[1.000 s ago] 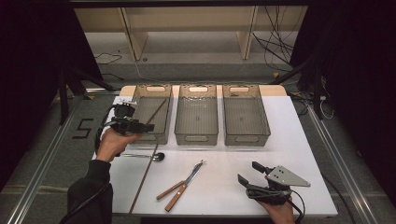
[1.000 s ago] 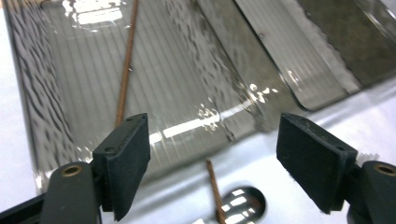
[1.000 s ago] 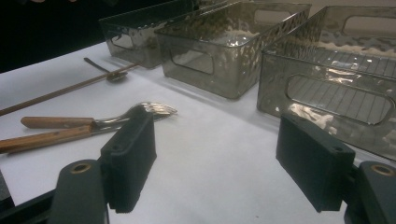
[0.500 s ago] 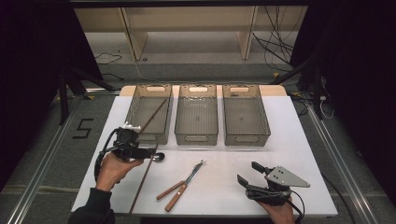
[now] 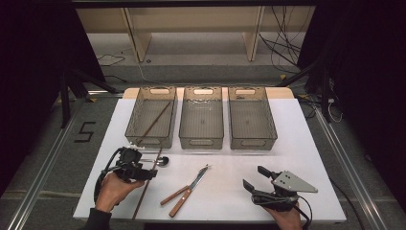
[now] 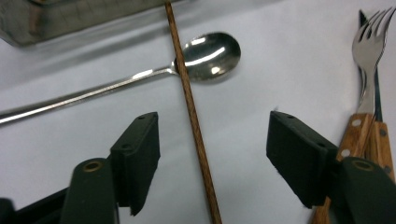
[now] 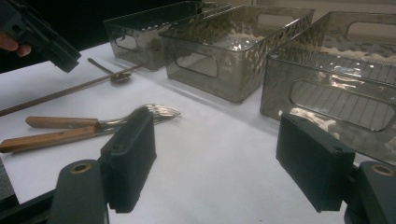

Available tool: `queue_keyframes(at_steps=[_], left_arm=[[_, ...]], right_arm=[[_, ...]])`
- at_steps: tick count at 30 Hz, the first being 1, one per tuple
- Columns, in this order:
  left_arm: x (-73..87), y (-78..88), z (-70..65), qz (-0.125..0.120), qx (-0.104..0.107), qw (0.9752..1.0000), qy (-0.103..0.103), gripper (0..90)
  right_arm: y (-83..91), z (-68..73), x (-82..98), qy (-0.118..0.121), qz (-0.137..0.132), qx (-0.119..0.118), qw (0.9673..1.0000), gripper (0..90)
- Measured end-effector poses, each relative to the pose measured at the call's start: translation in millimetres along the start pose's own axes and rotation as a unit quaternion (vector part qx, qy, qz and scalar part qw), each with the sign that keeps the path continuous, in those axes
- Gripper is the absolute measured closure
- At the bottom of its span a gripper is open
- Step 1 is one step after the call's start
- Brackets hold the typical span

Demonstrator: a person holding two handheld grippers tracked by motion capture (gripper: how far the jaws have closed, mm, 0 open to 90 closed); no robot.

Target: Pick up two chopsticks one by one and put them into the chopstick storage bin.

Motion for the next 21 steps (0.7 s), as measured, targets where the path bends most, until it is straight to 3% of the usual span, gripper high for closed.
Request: queue_keyframes(at_steps=[7,16,21], left_arm=[[8.8,1.2,-6.8,0.021,-0.01,0.9996,-0.018,47.7],[21.6,-6.1,-11.0,0.045,-0.015,0.9985,-0.027,61.7],[24.7,-9.0,-11.6,0.054,-0.023,0.9976,-0.036,65.3]], right_arm=[[0.8,0.3,-0.1,0.002,-0.001,0.0,1.0,28.9],[0.6,0.6,-0.1,0.002,-0.001,-0.001,1.0,28.9],[0.6,0.9,-0.1,0.003,-0.002,-0.002,1.0,28.9]])
Point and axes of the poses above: each handheld gripper's, and its own axes: y roughly backward along the jaws, x roughly out of its underside, z roughly to its left, the point moved 2 cm from there along -y, roughly forward along the jaws, and after that the axes turned 10 degrees about -z, right-handed, at the moved point
